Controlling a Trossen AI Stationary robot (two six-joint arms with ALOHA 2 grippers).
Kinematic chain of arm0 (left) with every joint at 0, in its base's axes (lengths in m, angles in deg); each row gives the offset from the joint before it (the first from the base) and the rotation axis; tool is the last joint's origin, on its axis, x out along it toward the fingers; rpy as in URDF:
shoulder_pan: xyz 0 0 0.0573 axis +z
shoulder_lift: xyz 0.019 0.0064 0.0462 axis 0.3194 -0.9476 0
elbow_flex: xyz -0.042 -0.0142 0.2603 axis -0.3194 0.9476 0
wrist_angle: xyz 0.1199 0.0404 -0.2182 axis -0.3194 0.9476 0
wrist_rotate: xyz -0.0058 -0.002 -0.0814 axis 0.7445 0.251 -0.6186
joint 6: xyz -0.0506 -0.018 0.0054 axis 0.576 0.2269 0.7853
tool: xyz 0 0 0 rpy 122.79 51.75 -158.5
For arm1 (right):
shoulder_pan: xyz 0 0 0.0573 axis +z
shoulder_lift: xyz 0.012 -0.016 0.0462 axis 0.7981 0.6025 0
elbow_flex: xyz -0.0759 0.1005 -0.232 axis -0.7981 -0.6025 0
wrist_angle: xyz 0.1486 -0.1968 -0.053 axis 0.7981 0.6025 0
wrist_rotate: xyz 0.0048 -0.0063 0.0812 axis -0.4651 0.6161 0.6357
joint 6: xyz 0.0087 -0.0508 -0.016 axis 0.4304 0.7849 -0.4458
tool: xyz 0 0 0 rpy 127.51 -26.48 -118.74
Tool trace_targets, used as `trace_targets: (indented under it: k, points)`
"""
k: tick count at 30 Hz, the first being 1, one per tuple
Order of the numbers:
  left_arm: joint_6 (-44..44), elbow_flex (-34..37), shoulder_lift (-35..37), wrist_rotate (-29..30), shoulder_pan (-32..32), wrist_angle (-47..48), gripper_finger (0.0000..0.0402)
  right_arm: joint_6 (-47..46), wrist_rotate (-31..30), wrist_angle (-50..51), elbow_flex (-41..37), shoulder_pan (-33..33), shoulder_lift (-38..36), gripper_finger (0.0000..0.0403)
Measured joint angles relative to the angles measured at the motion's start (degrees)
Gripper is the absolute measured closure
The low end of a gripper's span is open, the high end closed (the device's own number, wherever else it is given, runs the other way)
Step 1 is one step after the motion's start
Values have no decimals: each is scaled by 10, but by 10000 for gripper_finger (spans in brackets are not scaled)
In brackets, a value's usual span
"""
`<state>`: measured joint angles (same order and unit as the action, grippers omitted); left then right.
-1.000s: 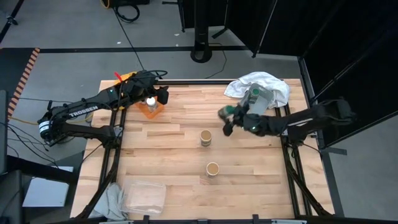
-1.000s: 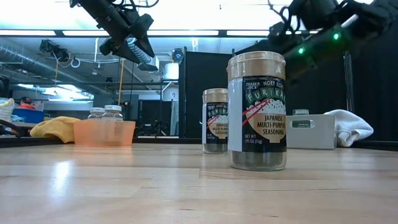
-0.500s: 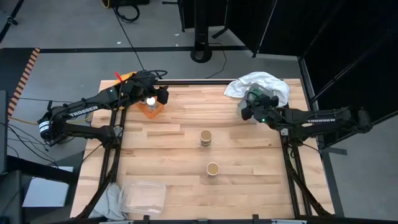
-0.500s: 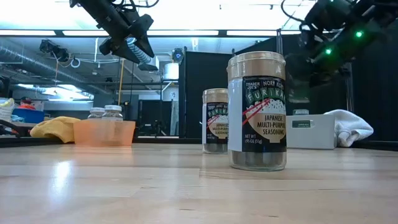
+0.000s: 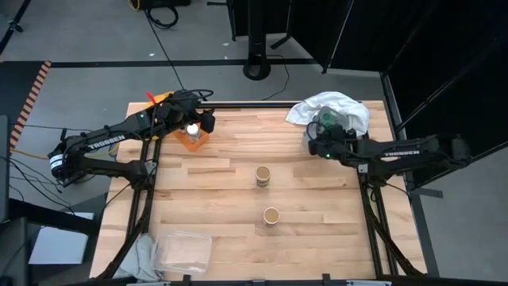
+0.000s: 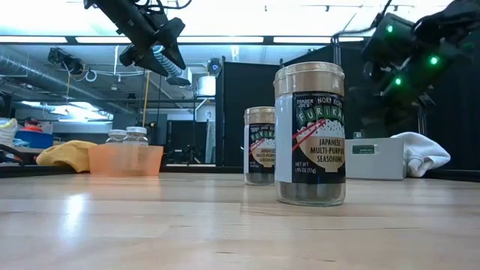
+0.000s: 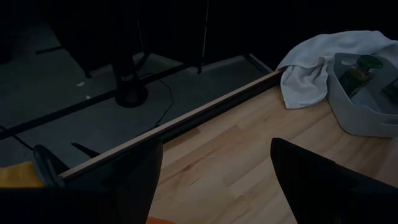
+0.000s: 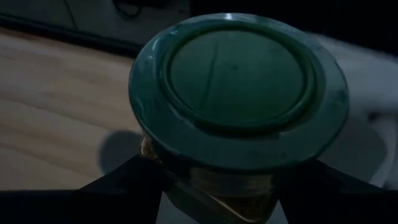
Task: Sort spices by type
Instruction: Put the green seasoning bottle into the gray bin
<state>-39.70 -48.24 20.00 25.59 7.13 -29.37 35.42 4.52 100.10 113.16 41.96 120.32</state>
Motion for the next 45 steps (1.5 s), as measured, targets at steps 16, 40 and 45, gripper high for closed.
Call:
trace_targets:
  k: [16, 40, 45]
  points:
    - [0, 0, 0, 11, 0, 0, 96, -56, 16, -24, -53, -57, 11, 146]
    - [0, 0, 0, 15, 0, 0, 96, -3, 61, -75, -56, -99, 11, 122]
    - [0, 0, 0, 15, 0, 0, 96, 54, 76, -109, -57, -99, 10, 109]
